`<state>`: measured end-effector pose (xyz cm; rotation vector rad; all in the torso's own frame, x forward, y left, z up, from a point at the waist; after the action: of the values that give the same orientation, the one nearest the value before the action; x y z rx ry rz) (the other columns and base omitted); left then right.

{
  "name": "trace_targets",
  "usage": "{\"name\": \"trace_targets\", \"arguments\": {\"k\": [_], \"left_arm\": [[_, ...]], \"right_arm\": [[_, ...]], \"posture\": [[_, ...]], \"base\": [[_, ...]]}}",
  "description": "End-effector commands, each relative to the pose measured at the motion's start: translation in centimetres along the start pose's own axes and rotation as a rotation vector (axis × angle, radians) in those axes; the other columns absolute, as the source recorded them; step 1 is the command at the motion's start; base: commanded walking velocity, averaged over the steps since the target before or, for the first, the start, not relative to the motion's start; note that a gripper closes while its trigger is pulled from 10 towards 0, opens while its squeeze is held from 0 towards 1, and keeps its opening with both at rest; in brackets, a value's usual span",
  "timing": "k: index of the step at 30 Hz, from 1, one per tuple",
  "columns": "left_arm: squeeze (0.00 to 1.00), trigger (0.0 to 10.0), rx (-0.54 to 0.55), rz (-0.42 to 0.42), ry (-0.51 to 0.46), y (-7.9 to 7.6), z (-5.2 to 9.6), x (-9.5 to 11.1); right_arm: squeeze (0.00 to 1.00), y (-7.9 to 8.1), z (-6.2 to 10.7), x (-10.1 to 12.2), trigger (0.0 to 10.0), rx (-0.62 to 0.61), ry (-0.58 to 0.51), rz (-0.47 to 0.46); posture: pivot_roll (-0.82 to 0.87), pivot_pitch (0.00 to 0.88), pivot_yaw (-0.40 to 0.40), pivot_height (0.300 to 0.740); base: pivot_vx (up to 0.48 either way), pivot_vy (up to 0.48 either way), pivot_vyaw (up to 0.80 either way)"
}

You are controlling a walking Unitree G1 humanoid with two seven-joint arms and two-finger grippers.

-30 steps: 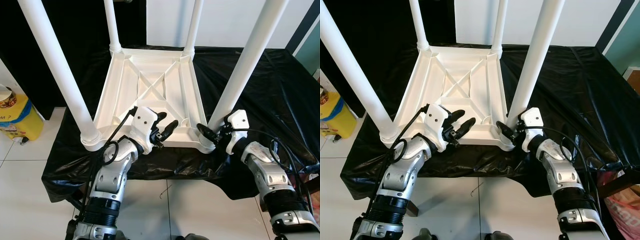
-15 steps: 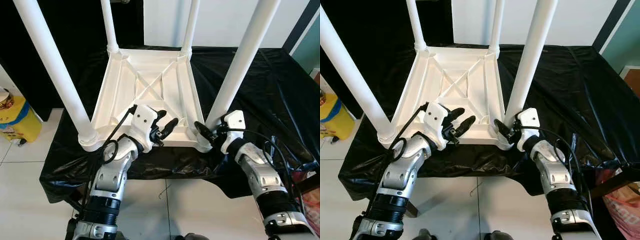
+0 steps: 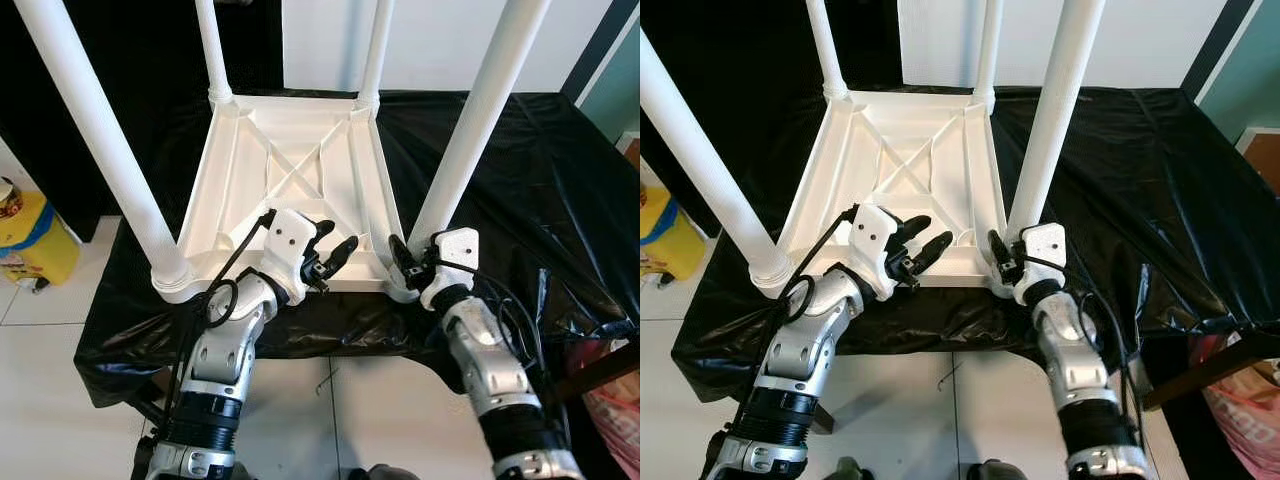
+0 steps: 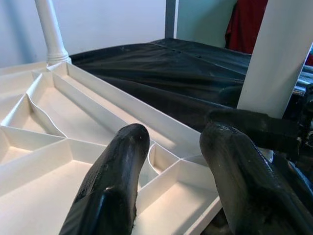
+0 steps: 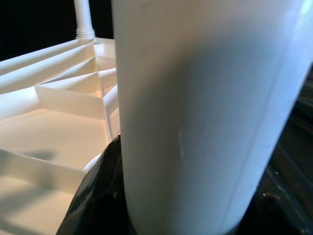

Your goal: Building children table

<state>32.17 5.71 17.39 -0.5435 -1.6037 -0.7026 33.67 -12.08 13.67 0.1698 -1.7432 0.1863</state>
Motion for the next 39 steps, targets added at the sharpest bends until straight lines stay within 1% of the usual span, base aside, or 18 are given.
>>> {"name": "trace_targets", "arguments": {"k": [1,4,5,6,8,9,11,12,31,32,35,36,37,38,39], "left_arm": [[0.0,10.0,0.089,0.008,0.0,0.4,0.0,0.0],[0.0,10.0,0.09,0.007,0.0,0.4,0.1,0.0],[0.0,10.0,0.09,0.007,0.0,0.4,0.1,0.0],[0.0,10.0,0.091,0.008,0.0,0.4,0.1,-0.1],[0.0,10.0,0.091,0.008,-0.003,0.4,0.0,0.0],[0.0,10.0,0.091,0.008,-0.003,0.4,0.0,0.0],[0.0,10.0,0.088,0.01,-0.004,0.3,-0.1,0.0],[0.0,10.0,0.084,0.01,-0.005,0.2,-0.2,-0.1],[0.0,10.0,0.065,0.006,-0.011,0.1,-0.6,0.0],[0.0,10.0,0.063,0.005,-0.011,0.1,-0.6,0.0],[0.0,10.0,0.061,0.004,-0.01,0.1,-0.6,0.0],[0.0,10.0,0.06,0.004,-0.01,0.1,-0.6,0.1],[0.0,10.0,0.058,0.003,-0.01,0.0,-0.6,0.1],[0.0,10.0,0.058,0.003,-0.01,0.0,-0.6,0.1],[0.0,10.0,0.057,0.003,-0.01,0.0,-0.6,0.0]], "right_arm": [[0.0,0.4,0.1,-0.4,10.0,-0.035,0.018,-0.008],[0.0,0.2,0.1,-0.4,10.0,-0.114,0.025,0.002],[0.0,0.2,0.1,-0.4,10.0,-0.114,0.025,0.002],[0.0,0.1,0.1,-0.4,10.0,-0.167,0.032,0.01],[0.0,0.5,0.0,-0.6,10.0,-0.234,0.044,-0.03],[0.0,0.5,0.0,-0.6,10.0,-0.234,0.044,-0.03],[0.0,1.5,-0.1,-0.4,10.0,-0.205,0.037,-0.037],[0.0,1.8,-0.1,-0.2,10.0,-0.196,0.031,-0.031],[0.0,1.4,0.0,-0.3,10.0,-0.22,0.038,-0.011],[1.0,1.6,0.0,-0.2,10.0,-0.207,0.032,-0.008],[1.0,1.8,0.0,0.2,10.0,-0.164,0.006,-0.028],[1.0,1.8,0.0,0.7,10.0,-0.127,-0.016,-0.043],[1.0,1.8,0.1,1.0,10.0,-0.061,-0.032,-0.062],[1.0,1.8,0.1,1.0,10.0,-0.061,-0.032,-0.062],[1.0,1.9,0.3,1.2,10.0,-0.016,-0.042,-0.073]], "posture": [[0.02,0.07,-0.071,0.74],[0.02,0.068,-0.073,0.74],[0.02,0.068,-0.073,0.74],[0.02,0.066,-0.074,0.74],[0.02,0.062,-0.077,0.74],[0.02,0.062,-0.077,0.74],[0.01,0.055,-0.075,0.74],[0.01,0.053,-0.075,0.74],[0.0,0.037,-0.068,0.74],[0.0,0.035,-0.065,0.74],[0.0,0.034,-0.063,0.74],[0.0,0.036,-0.062,0.74],[0.0,0.037,-0.062,0.74],[0.0,0.037,-0.062,0.74],[0.0,0.037,-0.062,0.74]], "base": [[0.0,0.0,0.0],[0.0,0.0,0.0],[0.0,0.0,0.0],[0.0,0.0,0.0],[0.0,0.0,0.0],[0.0,0.0,0.0],[0.0,0.0,0.0],[0.0,0.0,0.0],[0.0,0.0,0.0],[0.0,0.0,0.0],[0.0,0.0,0.0],[0.0,0.0,0.0],[0.0,0.0,0.0],[0.0,0.0,0.0],[0.0,0.0,0.0]]}}
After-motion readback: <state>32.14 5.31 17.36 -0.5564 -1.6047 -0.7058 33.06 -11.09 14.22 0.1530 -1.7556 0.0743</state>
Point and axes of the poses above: a point about 5 cm out from each wrist's last joint towards the gripper, its own z axis pointing back from the gripper into the wrist, its own x axis along the axis of the wrist's last joint, y = z × x, the point moved 3 cm from there along -z, pointing out of the wrist towards the gripper, and after that the axes turned 1 degree about z, right-handed, at the moved point
